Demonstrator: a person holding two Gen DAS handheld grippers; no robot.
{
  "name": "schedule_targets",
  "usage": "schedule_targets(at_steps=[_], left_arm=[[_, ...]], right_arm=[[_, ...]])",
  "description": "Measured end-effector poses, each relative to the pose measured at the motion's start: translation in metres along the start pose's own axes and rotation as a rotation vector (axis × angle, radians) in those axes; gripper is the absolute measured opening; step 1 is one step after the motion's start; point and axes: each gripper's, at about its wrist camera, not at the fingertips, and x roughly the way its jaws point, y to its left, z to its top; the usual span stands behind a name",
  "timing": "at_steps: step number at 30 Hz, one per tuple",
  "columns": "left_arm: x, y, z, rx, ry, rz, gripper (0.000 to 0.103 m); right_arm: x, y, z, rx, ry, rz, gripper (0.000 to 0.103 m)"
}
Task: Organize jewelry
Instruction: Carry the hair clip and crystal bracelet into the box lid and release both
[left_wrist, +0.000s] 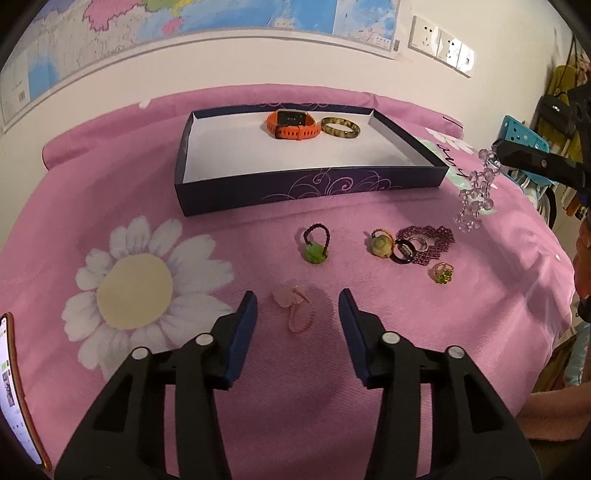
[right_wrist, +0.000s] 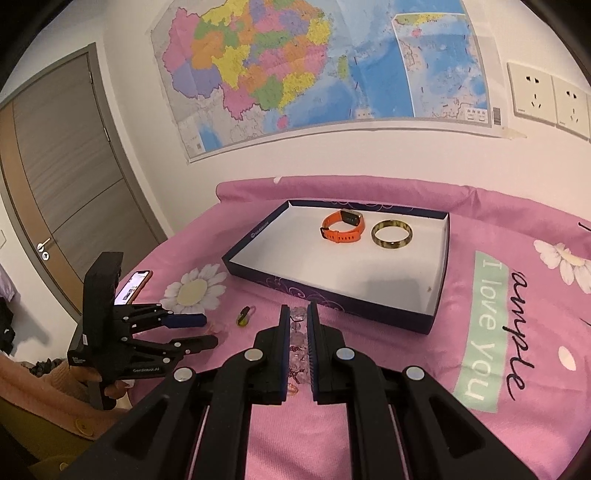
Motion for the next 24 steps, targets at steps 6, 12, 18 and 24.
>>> schedule_targets(at_steps=[6,12,18,24], left_arm=[[0.007,0.000,0.005,-0.001,0.021,0.022,0.038],[0.009,-0.001,0.006,0.004,0.029,0.039,0.021],[0.006,-0.002,0.007,0.004,0.023,0.042,0.019],[-0.001,-0.003,0.011,0.004,0.004,0.030,0.019]], right_arm=[[0.006,-0.001,-0.003,0.012,0.009,0.008,0.007],[0.010,-0.001,-0.003,0.013,0.015,0.015,0.007],[0.013,-0.002,-0.002,0.017,0.012,0.015,0.007],[0.013,-0.004,0.004,0.022,-0.001,0.015,0.007]])
